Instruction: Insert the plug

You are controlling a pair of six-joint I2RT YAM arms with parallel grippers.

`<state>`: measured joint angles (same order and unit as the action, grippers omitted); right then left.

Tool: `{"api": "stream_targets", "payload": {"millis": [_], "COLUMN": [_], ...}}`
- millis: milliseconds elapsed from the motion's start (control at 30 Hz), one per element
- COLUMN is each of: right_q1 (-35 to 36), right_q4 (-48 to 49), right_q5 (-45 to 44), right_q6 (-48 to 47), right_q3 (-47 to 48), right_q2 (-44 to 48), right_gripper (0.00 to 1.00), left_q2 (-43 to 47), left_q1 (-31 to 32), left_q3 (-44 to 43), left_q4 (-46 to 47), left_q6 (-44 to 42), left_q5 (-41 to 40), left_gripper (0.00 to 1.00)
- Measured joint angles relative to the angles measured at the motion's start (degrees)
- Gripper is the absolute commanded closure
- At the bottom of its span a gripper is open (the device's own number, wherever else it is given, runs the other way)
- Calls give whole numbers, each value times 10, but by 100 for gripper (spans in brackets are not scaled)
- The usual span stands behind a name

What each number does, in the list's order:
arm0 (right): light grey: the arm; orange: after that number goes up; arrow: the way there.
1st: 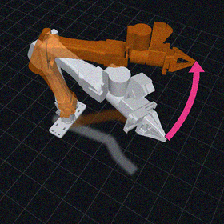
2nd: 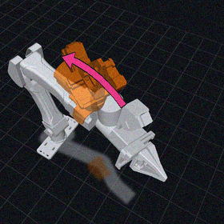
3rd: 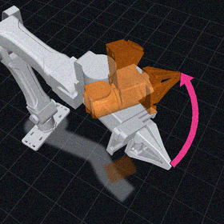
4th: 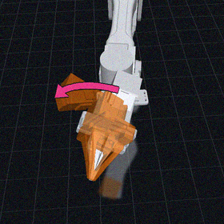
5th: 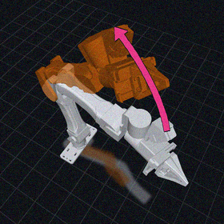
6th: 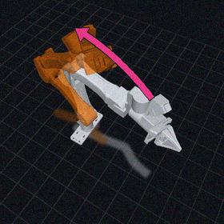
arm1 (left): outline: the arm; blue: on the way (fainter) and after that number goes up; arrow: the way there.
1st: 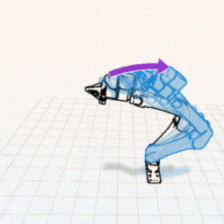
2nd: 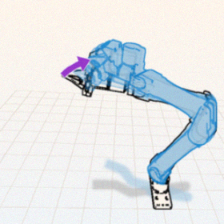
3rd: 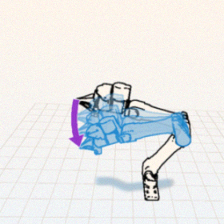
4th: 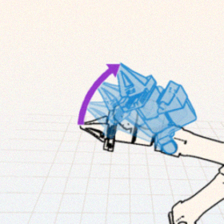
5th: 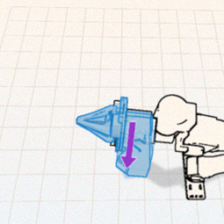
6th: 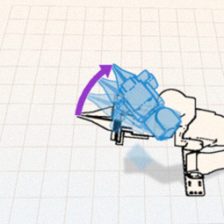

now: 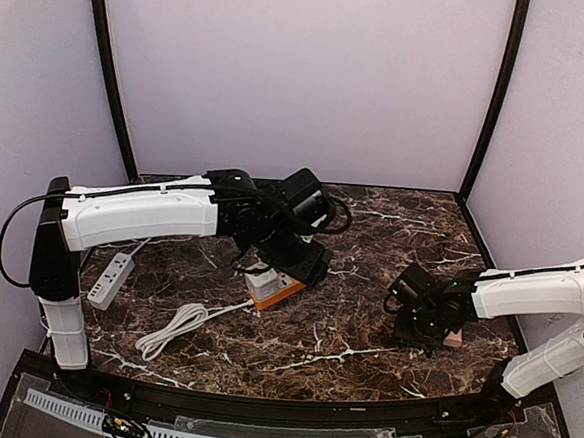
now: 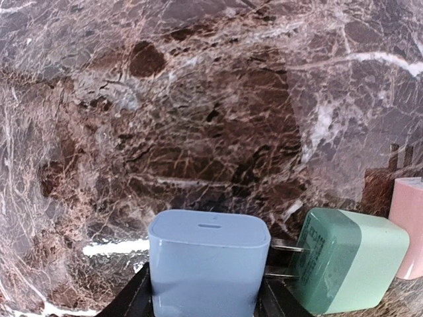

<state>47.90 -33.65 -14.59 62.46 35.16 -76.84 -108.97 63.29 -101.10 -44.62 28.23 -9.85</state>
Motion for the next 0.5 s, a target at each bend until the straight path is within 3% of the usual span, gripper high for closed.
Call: {"api": "stream_targets", "payload": {"millis": [100, 300, 500], "right_q1": [3, 9, 11], "right_q4": [2, 2, -14], "right_q5": [-10, -19, -17], "right_q6": [4, 7, -12], "right_q3": [-1, 0, 1], "right_q2": [-2, -5, 14], "right_gripper": [58, 78, 91], "left_q2": [-1, -7, -14], "left_q1": [0, 0, 0], "left_q3": [0, -10, -28], "left_q4": [0, -2, -12], "left_q6": [-4, -10, -16], "left_q5": [0, 3, 7], "left_gripper": [29, 29, 28]}}
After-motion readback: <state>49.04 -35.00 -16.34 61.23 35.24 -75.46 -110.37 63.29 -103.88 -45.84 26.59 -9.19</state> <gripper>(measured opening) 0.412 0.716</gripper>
